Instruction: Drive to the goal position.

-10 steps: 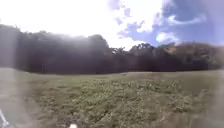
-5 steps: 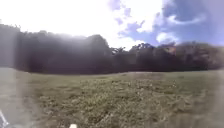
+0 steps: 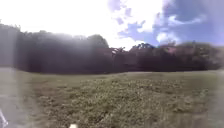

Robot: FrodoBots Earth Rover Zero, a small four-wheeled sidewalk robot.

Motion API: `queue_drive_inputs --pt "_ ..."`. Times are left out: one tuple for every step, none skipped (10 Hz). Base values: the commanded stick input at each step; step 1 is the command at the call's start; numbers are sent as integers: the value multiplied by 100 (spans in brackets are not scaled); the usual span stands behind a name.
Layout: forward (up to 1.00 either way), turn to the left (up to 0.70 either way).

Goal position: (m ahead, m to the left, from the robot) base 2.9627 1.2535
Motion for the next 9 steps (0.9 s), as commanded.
queue_drive_inputs --pt "70 0" --pt "70 0" --pt "70 0" --pt "70 0" --pt "70 0" --pt "70 0" --pt "70 0" --pt "70 0" --pt "70 0"
